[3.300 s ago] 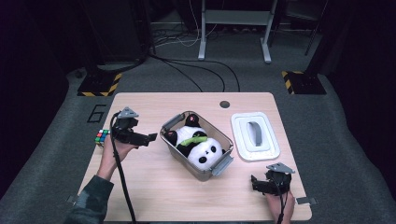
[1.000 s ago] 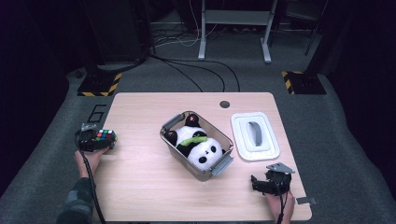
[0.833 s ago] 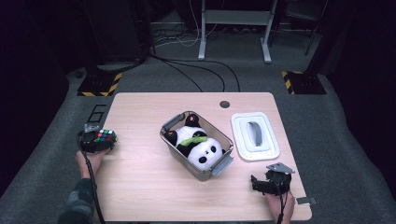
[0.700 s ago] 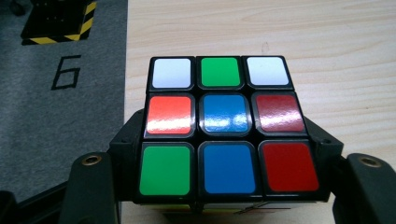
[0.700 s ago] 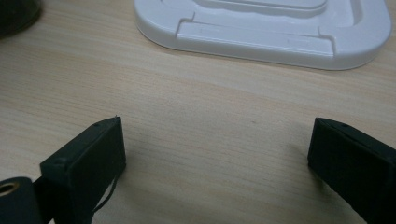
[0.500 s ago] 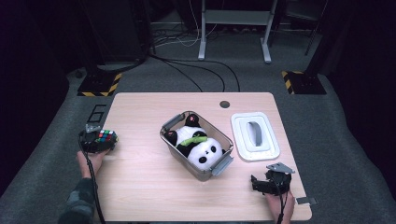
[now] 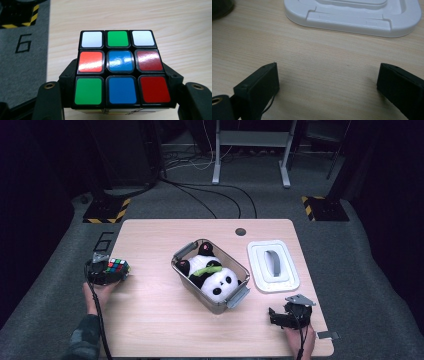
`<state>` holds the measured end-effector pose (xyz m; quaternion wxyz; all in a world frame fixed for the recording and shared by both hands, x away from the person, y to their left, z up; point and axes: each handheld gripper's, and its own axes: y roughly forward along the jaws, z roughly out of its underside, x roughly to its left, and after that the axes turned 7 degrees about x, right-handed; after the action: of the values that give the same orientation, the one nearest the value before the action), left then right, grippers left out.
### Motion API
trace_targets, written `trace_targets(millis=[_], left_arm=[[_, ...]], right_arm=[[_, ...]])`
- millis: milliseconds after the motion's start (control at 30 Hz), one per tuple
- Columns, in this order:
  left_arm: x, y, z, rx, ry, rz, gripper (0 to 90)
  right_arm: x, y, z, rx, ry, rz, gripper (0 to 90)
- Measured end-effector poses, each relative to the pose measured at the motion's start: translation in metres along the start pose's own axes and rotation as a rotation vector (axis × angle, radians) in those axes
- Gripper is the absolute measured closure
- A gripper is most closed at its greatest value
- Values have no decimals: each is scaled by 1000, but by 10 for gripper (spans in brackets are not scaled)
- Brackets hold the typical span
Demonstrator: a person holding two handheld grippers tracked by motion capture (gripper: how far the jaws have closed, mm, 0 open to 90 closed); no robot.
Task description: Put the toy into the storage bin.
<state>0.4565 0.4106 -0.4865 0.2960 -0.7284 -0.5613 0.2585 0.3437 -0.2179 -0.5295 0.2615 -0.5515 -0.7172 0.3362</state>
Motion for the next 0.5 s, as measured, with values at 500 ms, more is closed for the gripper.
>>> trace_targets(millis=[500], left_arm=[[-53, -40, -20, -20, 166, 89, 343]], right_arm=[[0, 0, 0, 0, -1, 0, 34]])
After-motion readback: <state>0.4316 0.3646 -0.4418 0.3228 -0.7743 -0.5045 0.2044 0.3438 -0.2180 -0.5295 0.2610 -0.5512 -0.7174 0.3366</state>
